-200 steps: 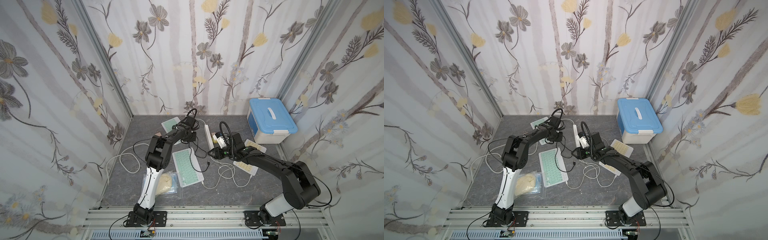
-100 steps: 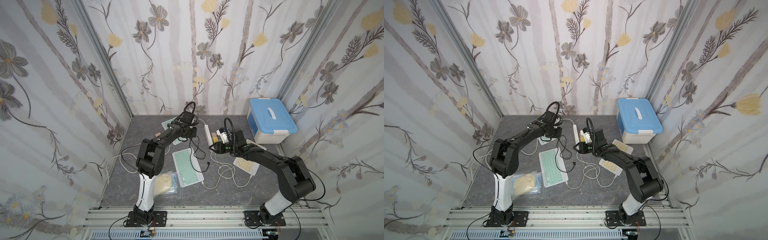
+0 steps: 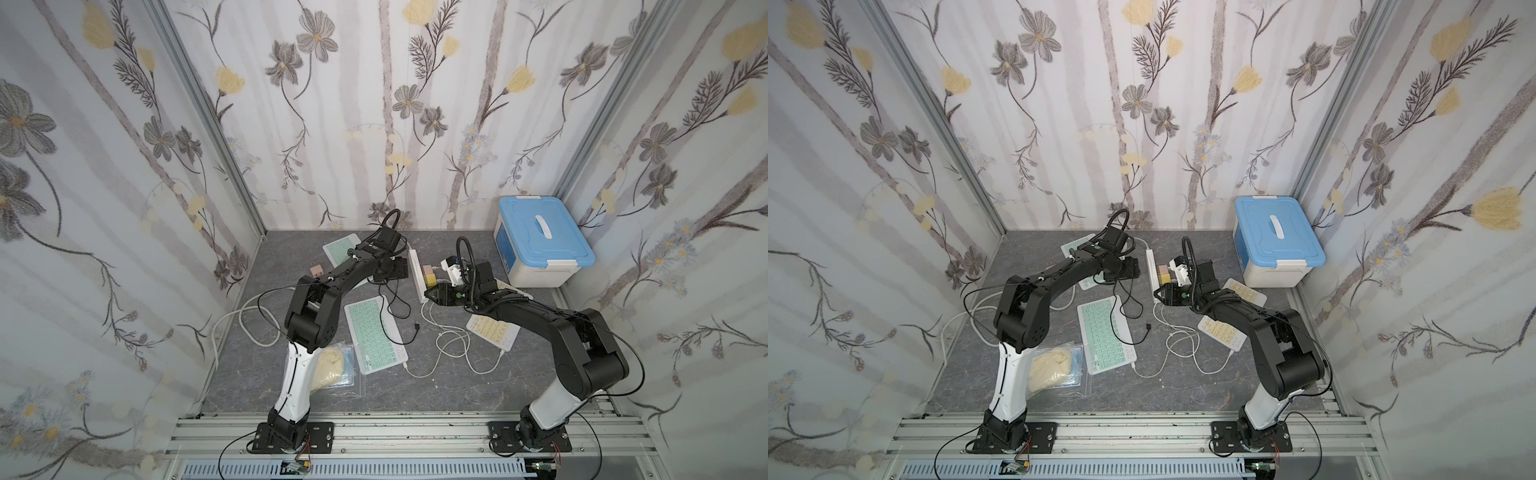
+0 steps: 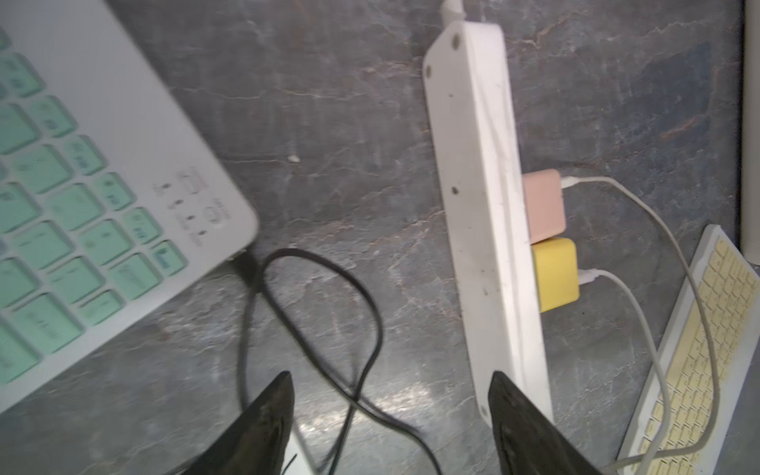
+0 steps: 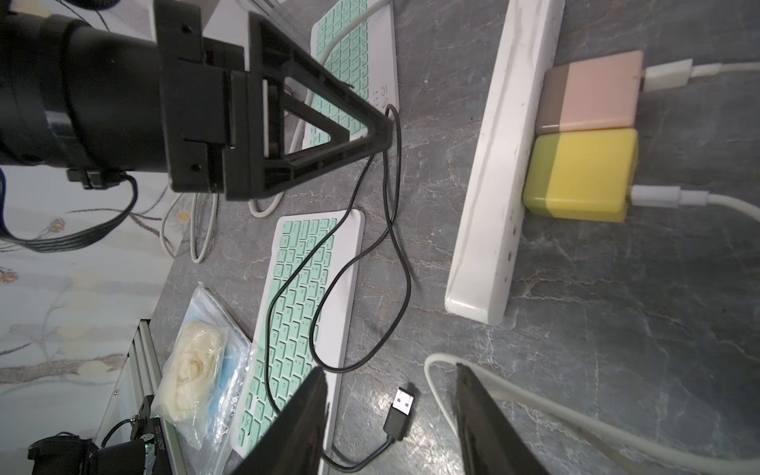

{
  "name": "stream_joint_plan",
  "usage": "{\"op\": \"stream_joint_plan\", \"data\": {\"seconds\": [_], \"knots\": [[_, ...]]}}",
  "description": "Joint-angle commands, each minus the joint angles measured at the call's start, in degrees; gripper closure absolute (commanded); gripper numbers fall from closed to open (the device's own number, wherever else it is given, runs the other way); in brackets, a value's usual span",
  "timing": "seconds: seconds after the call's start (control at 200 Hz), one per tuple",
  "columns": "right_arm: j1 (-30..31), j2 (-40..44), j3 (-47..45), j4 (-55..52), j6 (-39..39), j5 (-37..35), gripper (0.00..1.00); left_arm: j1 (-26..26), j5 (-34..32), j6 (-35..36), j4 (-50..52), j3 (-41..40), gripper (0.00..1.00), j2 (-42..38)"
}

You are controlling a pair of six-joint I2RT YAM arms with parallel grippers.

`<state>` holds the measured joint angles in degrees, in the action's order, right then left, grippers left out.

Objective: Unplug the wireless keyboard
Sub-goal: Pick up the power cord at the center of the board.

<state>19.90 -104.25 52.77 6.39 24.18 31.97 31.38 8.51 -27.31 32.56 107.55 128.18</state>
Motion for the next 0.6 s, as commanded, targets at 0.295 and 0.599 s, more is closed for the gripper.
{"op": "stream_joint_plan", "data": {"seconds": [0.295, 0.599], "knots": [[-2.50, 3.60, -4.82, 5.07, -0.25, 2.08, 0.49, 3.16, -15.30, -7.43, 3.52, 3.83, 0.30, 4.73], [-2.76, 4.13, -5.46, 5.65, 0.07, 2.95, 0.48, 3.17, -16.45, -7.94, 1.93, 6.88, 0.65, 8.80]]}}
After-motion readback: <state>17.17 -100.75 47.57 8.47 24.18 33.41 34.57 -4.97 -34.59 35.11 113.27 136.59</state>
